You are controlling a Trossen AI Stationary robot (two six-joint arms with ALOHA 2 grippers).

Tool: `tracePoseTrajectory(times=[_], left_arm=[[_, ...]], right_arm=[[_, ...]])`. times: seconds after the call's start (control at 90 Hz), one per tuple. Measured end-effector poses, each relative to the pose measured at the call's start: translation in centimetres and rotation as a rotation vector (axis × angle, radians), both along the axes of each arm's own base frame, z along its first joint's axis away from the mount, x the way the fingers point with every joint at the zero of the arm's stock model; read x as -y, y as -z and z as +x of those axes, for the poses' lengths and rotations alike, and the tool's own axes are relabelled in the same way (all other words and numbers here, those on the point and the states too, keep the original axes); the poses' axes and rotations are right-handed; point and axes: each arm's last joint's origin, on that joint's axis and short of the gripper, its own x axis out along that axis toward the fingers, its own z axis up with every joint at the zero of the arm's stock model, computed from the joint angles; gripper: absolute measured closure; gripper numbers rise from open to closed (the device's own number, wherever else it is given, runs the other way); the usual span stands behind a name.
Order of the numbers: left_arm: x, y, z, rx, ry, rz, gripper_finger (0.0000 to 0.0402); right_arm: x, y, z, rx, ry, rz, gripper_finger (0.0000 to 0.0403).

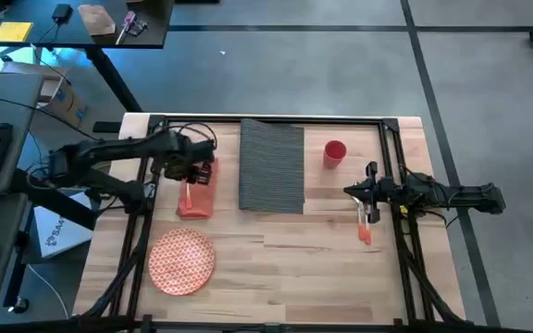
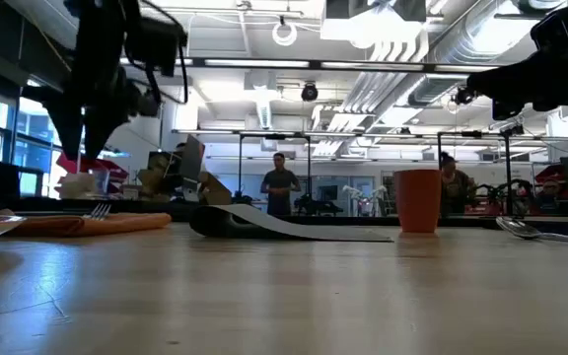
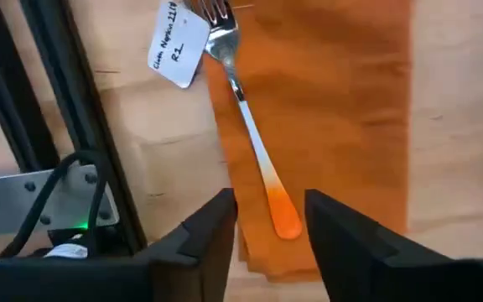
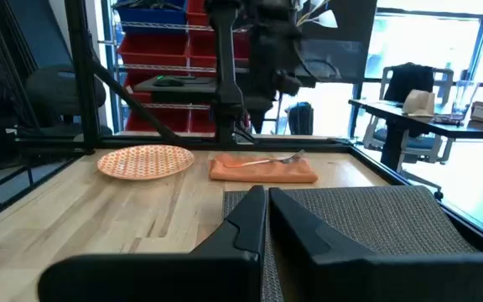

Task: Set table place
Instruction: Put the orange fork to the middle right of the table

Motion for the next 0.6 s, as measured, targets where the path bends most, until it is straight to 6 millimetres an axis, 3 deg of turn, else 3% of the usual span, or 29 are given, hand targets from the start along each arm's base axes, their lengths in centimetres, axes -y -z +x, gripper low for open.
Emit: tracePoseTrajectory(times=[0.256,0.6], left_arm=[[-3.9,2.9,-0.1,-0.059,-0.058,-0.117,0.0274],[-5.9,6.9,-0.4,-0.134,-0.016,-0.229,0.0313]], right_arm=[[0.0,0.0,0.0,0.0,0.0,0.0,0.0402],[0.0,0.0,0.0,0.0,-0.001,0.0,0.0402]])
